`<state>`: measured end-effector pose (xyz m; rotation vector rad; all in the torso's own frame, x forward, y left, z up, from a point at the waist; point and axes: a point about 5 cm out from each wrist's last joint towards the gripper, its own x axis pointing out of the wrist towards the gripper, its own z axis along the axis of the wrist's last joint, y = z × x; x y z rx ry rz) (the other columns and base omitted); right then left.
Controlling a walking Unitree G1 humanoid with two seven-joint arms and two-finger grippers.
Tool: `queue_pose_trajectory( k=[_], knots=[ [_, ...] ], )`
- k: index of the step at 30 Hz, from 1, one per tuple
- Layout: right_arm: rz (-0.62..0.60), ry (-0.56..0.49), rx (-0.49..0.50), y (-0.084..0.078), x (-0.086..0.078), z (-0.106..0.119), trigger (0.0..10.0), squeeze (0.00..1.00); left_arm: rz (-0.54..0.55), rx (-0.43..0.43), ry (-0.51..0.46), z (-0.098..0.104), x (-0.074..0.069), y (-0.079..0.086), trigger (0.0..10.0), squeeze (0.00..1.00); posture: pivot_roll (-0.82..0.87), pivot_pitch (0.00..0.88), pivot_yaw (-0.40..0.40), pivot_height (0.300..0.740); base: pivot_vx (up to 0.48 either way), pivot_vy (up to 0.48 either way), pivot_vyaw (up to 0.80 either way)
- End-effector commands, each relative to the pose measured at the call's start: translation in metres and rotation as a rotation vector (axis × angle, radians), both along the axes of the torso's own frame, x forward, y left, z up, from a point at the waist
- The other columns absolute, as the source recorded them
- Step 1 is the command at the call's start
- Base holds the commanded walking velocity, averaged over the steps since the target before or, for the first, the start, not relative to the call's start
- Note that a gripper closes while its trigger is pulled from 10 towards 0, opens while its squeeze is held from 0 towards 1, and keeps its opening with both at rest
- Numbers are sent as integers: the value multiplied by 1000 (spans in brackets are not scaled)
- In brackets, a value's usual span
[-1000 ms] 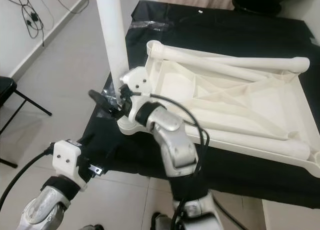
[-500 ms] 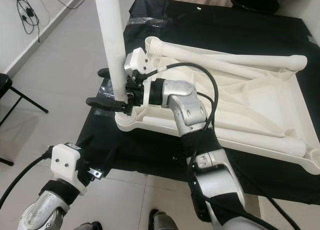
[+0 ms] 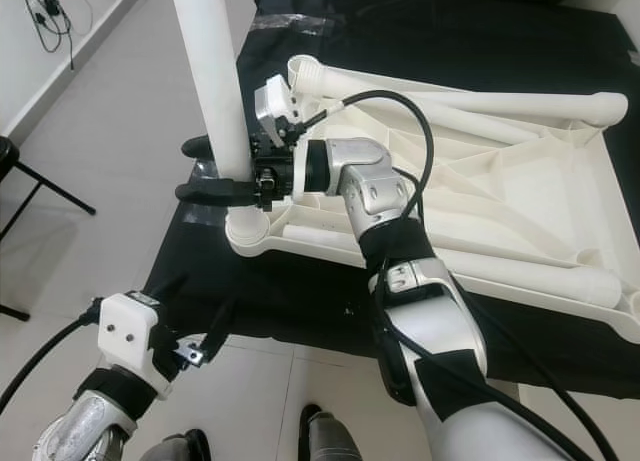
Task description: Building children table
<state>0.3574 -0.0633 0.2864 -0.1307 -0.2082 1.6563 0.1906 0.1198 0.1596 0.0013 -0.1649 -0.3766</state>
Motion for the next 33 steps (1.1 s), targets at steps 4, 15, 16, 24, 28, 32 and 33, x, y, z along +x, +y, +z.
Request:
queue_pose_trajectory(
  k=[4, 15, 16, 24, 28, 32, 33],
  knots=[
    [64, -6, -40, -4, -1, -3, 0, 0, 0, 3, 29, -3, -3, 1, 10000, 0, 118, 305, -61, 740, 0, 0, 0],
    [-919, -29, -41, -47, -23, -65, 0, 0, 1, 4, 33, -7, 1, 5, 10000, 0, 57, 279, -78, 740, 0, 0, 0],
    [-1150, -53, -104, -57, -33, -78, 0, 0, 2, 5, 32, -7, 2, 6, 10000, 0, 57, 279, -78, 740, 0, 0, 0],
    [-1099, 74, -26, -20, -68, -90, 0, 0, -12, 9, 34, -10, 13, 8, 10000, 0, 22, 234, -43, 740, 0, 0, 0],
    [-1085, 44, -1, -13, -54, -79, 4745, 0, -10, 7, 38, -12, 17, 8, 10000, 0, 36, 213, -50, 740, 0, 0, 0],
    [-1024, 73, 115, -8, -53, -55, 10000, 1000, 19, 12, 29, -12, 18, 10, 10000, 0, 51, 214, -61, 740, 0, 0, 0],
    [-922, 74, 147, -4, -56, -47, 10000, 1000, 21, 12, 29, -12, 18, 10, 10000, 0, 57, 215, -63, 740, 0, 0, 0]
  ],
)
